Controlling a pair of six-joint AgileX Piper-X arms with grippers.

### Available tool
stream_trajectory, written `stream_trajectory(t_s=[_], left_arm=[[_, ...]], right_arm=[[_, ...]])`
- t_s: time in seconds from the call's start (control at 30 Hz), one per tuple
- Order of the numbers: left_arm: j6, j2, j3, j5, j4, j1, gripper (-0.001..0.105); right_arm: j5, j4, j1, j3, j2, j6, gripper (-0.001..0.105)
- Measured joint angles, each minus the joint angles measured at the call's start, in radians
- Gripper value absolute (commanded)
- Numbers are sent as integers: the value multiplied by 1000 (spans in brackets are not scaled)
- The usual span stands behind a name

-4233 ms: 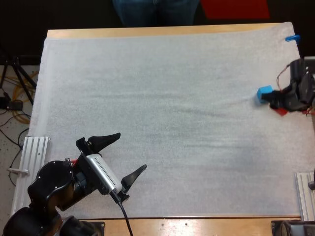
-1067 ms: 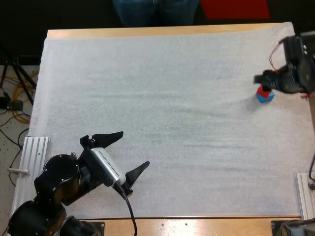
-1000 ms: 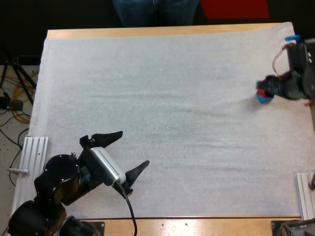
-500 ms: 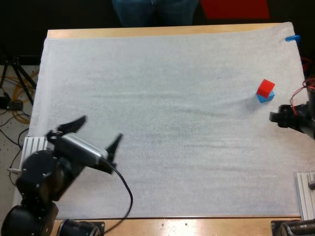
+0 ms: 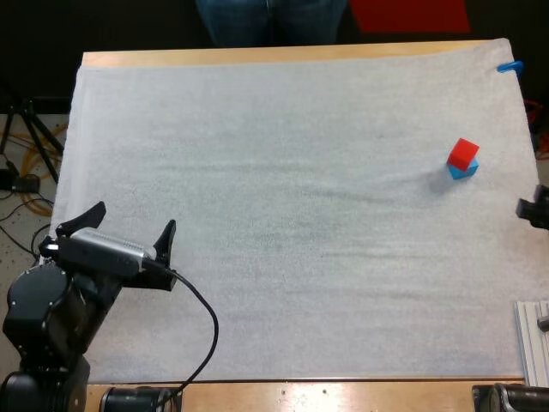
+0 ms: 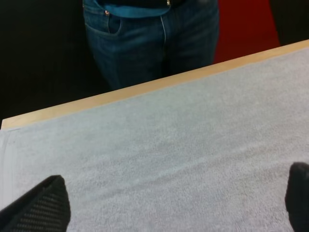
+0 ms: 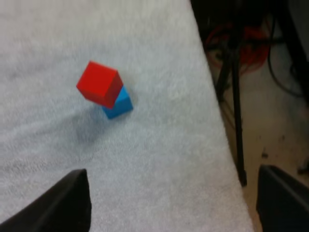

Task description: Stack red cube on blue cube

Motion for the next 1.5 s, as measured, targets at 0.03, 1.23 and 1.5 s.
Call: stream_trajectory(t_s=[0.03, 1.23, 1.5], left_arm=[[0, -5, 0, 0, 5, 0, 87], [50, -492, -17, -21, 492, 3, 87], [58, -492, -16, -21, 447, 3, 87]], right_arm=[[0, -4, 0, 3, -15, -8, 69], [-200, 77, 0, 326, -829, -30, 69], [-202, 77, 0, 326, -829, -30, 69]])
